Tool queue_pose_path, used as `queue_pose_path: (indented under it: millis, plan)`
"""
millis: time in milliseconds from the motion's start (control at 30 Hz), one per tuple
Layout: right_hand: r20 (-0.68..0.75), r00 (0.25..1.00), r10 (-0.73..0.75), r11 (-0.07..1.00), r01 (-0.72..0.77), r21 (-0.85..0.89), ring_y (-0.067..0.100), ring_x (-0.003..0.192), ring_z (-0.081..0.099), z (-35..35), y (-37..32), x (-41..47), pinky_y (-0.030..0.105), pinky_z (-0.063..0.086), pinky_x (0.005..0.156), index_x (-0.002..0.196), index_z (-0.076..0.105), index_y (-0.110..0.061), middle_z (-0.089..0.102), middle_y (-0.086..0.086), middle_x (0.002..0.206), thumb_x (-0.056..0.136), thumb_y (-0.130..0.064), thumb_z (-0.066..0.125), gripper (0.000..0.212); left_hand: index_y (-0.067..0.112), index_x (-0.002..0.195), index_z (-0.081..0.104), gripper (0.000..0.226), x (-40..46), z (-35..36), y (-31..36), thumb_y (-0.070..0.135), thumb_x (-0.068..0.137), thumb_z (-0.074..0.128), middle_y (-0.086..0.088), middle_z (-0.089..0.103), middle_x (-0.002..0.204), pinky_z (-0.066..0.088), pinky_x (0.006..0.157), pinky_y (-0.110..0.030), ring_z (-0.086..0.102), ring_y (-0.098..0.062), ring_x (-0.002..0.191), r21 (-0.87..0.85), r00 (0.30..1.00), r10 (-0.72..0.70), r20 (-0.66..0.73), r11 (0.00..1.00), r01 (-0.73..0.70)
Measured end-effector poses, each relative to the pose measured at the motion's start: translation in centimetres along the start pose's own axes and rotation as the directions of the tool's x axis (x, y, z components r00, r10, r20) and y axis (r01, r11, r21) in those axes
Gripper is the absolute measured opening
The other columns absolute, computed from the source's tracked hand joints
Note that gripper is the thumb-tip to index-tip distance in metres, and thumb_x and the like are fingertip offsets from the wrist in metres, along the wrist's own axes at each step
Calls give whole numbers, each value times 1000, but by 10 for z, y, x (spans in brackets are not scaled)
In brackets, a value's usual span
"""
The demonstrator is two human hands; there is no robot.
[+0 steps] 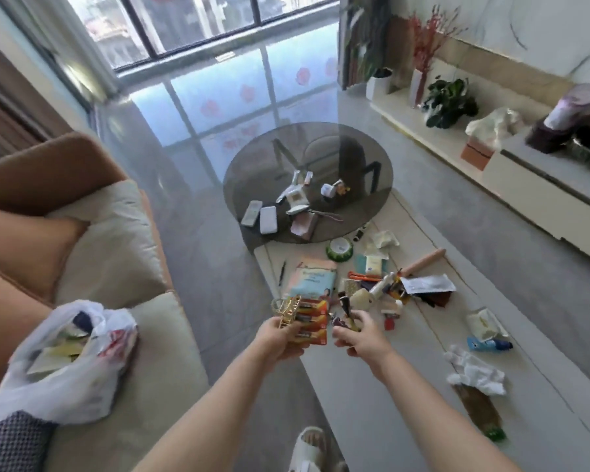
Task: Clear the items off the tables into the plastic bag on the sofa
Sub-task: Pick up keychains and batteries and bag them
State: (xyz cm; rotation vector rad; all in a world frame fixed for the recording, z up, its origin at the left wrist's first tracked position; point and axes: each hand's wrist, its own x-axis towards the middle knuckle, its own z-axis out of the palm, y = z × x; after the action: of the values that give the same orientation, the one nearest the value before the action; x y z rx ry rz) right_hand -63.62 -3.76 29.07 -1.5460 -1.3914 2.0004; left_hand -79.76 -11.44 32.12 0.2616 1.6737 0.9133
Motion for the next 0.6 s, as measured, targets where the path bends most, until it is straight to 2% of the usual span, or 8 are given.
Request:
queue_pose_path:
  millis: [100,200,367,533,600]
  plan:
    - [91,996,-22,995,31,-93,11,64,60,48,-26,-8,21,41,53,110,43,-20,63,1,82,86,-10,65,34,5,111,56,16,-26,-48,1,9,98,49,-17,65,98,50,65,-30,63,-22,73,-81,997,22,-79,996,-29]
    - [172,984,-48,983,77,-166,11,61,57,100,-47,-17,16,40,43,104,50,-11,60,2,78,86,-6,64,23,7,108,55,12,-49,-98,-4,8,97,49,-9,65,85,48,60,-26,61,-20,69,-184,983,26,-179,981,-59]
    - [329,942,-64,951,158,-268,10,61,59,193,-80,-25,19,41,50,99,54,-12,60,-1,76,87,-6,64,16,10,110,53,15,-77,-187,-15,5,96,49,-7,63,80,46,61,-25,59,-20,66,-357,946,27,-322,922,-148]
    - [466,884,-44,909,230,-349,6,53,59,292,-108,-29,15,39,42,94,59,-12,57,-1,70,87,-5,62,10,15,91,54,14,-99,-282,-23,5,97,47,-8,63,80,52,58,-29,61,-20,66,-444,889,-8,-458,868,-222]
    - [495,868,-39,895,251,-368,5,55,60,332,-115,-30,14,41,45,96,61,-11,58,-1,70,87,-8,62,9,12,95,53,11,-107,-317,-27,5,98,45,-9,62,79,51,58,-31,59,-22,65,-461,867,-8,-498,850,-256]
